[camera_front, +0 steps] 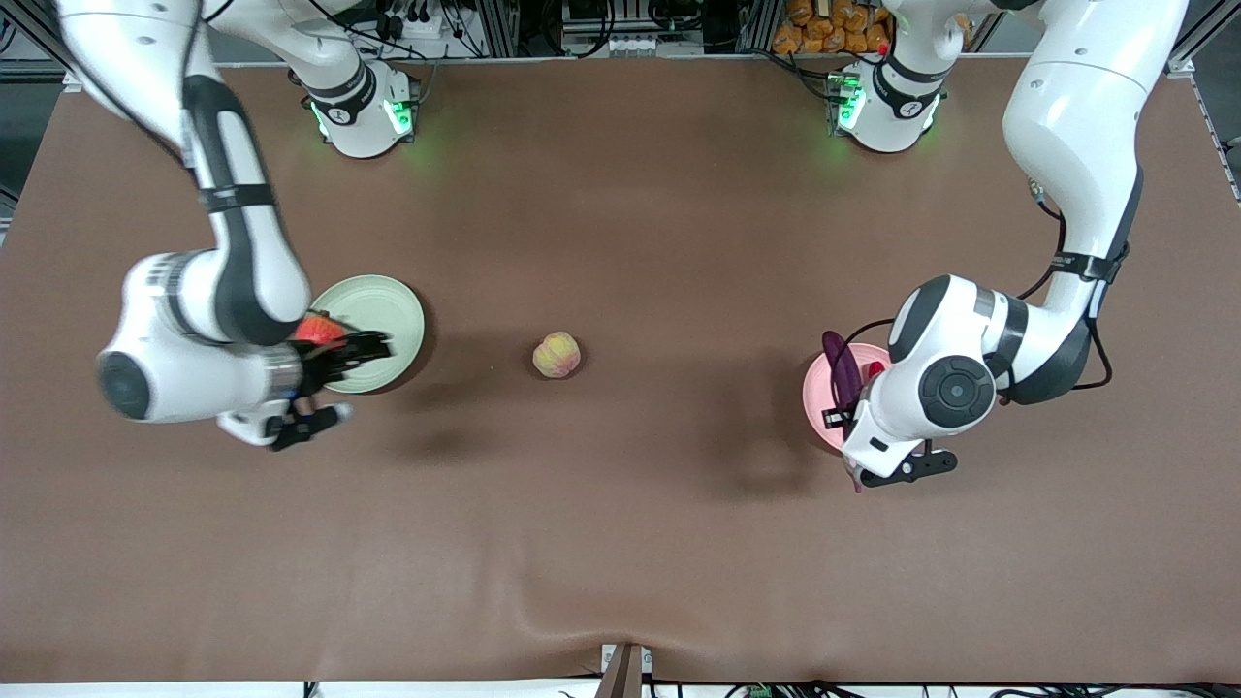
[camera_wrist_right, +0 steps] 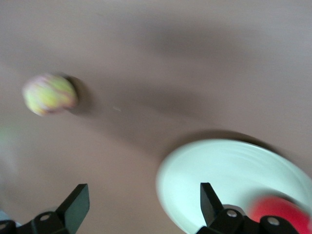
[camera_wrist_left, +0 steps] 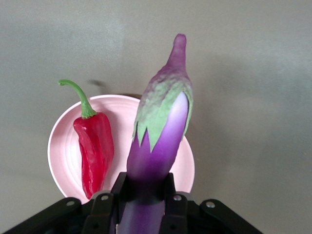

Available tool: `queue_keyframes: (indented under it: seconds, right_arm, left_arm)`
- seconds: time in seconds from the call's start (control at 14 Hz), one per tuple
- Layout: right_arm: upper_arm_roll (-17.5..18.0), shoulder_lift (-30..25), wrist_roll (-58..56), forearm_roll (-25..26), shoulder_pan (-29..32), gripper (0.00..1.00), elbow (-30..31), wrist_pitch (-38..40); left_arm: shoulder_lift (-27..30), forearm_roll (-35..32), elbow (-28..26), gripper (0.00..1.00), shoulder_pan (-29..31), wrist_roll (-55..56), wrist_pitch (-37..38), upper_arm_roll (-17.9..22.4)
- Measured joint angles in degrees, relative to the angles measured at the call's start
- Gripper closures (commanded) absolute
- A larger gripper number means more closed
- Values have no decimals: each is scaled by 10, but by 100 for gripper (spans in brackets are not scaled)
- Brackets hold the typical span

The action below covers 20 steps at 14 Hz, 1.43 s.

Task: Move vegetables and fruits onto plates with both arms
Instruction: 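Carry the eggplant to the pink plate while the right gripper releases the apple, then lower the eggplant onto the pink plate while the right gripper reaches the peach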

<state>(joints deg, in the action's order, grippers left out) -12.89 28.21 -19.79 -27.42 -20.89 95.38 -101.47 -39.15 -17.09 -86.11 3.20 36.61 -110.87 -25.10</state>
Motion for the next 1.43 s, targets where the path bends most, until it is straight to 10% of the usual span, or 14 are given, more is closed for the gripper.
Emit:
queue_keyframes:
  seconds: [0.57,0.79,1.43]
  right_arm:
    - [3,62,223,-61,-163,0,1,-158]
    - [3,67,259,-58,-199,0,1,-184]
    - [3,97,259,60,-242,0,1,-249]
  left_arm:
    - [-33,-18,-29,89,26,-5,-48,0]
    - [-33,-18,-30,0,26,-5,-48,-1]
    - [24,-16,-8,0,44,-5,-18,-7]
